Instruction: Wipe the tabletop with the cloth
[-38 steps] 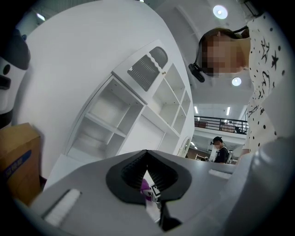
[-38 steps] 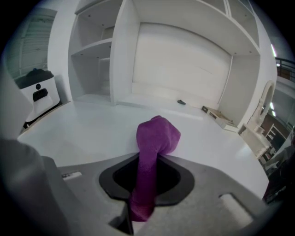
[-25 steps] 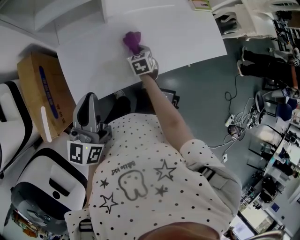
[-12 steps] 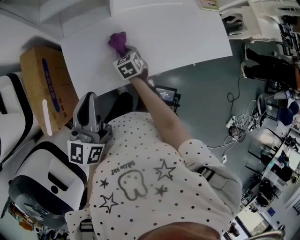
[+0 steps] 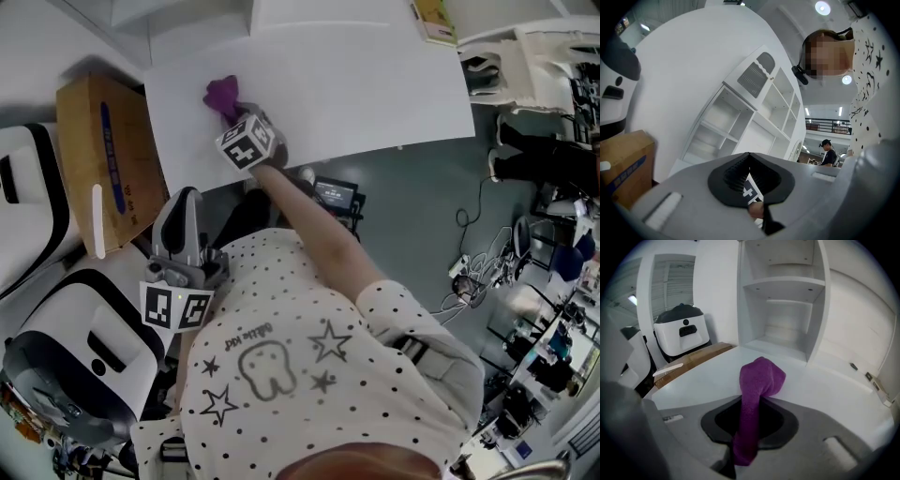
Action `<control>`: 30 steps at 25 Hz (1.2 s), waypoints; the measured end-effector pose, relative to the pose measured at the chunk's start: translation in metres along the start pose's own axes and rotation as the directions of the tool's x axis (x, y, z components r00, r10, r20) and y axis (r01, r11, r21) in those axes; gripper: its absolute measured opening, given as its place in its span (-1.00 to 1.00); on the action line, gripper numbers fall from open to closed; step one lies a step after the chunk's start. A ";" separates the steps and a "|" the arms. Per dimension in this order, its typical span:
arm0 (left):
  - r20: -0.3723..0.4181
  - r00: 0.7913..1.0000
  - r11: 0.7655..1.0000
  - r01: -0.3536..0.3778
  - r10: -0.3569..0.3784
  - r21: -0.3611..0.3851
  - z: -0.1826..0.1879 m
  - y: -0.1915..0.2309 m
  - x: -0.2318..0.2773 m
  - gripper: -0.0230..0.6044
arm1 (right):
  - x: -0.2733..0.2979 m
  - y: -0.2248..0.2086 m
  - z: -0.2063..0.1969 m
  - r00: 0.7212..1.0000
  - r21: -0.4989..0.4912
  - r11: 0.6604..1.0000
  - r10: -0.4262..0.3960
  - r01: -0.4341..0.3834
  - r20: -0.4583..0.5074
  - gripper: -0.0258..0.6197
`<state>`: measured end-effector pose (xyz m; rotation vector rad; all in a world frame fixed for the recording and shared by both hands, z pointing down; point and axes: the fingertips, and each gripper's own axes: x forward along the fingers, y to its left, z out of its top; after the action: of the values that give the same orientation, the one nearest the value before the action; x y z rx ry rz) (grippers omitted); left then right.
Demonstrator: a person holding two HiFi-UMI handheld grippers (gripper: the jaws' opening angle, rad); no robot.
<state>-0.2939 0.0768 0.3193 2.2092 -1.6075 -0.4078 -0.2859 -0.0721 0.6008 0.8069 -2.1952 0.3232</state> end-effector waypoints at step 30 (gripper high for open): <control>0.037 0.992 0.992 -0.124 0.124 -0.001 0.009 0.025 -0.023 -0.94 | 0.039 0.146 0.042 0.963 -0.316 0.912 0.268 -0.262 -0.024 -0.72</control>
<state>-0.3264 0.0909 0.3236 2.0998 -1.7540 -0.4144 -0.4239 0.0036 0.6042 0.3364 -2.2988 0.0870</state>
